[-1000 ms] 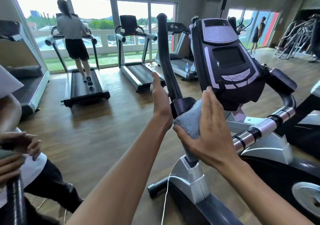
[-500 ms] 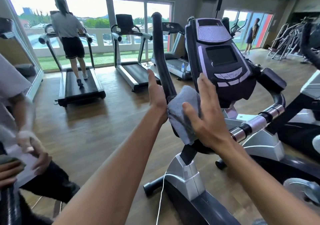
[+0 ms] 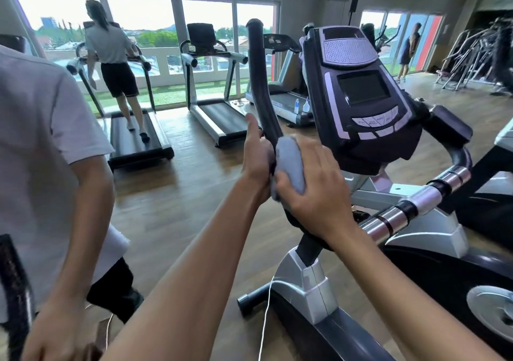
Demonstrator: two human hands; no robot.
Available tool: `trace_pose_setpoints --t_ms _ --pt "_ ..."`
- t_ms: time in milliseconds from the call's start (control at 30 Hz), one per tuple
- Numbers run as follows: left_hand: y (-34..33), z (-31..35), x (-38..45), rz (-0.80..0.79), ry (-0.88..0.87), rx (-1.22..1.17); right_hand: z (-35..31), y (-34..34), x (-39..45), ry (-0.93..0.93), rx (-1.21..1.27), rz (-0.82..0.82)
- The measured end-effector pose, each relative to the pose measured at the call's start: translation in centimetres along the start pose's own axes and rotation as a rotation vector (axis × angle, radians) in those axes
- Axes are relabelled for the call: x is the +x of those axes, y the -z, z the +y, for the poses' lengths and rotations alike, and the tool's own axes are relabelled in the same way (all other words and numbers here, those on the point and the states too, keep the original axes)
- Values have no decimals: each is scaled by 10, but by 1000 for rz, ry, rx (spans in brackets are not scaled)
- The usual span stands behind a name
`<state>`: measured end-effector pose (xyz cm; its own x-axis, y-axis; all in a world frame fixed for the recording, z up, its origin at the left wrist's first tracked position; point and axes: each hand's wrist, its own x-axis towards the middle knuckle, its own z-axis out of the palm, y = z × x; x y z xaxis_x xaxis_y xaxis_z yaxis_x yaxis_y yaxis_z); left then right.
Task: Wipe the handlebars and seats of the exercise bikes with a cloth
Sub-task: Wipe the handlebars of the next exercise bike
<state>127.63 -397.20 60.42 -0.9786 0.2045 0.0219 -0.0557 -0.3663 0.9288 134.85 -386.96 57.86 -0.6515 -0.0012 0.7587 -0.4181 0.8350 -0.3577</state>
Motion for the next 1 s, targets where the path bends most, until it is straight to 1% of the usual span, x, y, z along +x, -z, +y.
trace_pose_setpoints --t_ms 100,167,233,300,400,467,600,700,800,900,1000 --pt "-1 4 6 55 40 84 2 11 -19 76 54 -52" --pt "-1 -4 17 64 66 192 2 20 -17 62 89 -135" --pt "-1 -5 22 61 73 230 -2 31 -9 38 91 -217" --pt "-4 0 22 78 53 226 -7 33 -2 24 31 -199" --pt "-2 3 24 100 46 287 -13 18 4 -73 -68 -150" --pt "0 5 23 87 50 343 -11 8 9 -104 -68 -153" --pt "3 4 20 66 93 295 -8 9 22 -125 -75 -195" --pt "1 4 16 78 117 238 -7 9 9 -53 -41 -101" --pt "-1 2 19 81 94 263 -2 9 -2 25 11 7" --pt "-5 4 15 94 78 216 -6 13 1 33 0 102" --pt "-8 3 14 97 62 218 -12 24 2 12 -16 123"
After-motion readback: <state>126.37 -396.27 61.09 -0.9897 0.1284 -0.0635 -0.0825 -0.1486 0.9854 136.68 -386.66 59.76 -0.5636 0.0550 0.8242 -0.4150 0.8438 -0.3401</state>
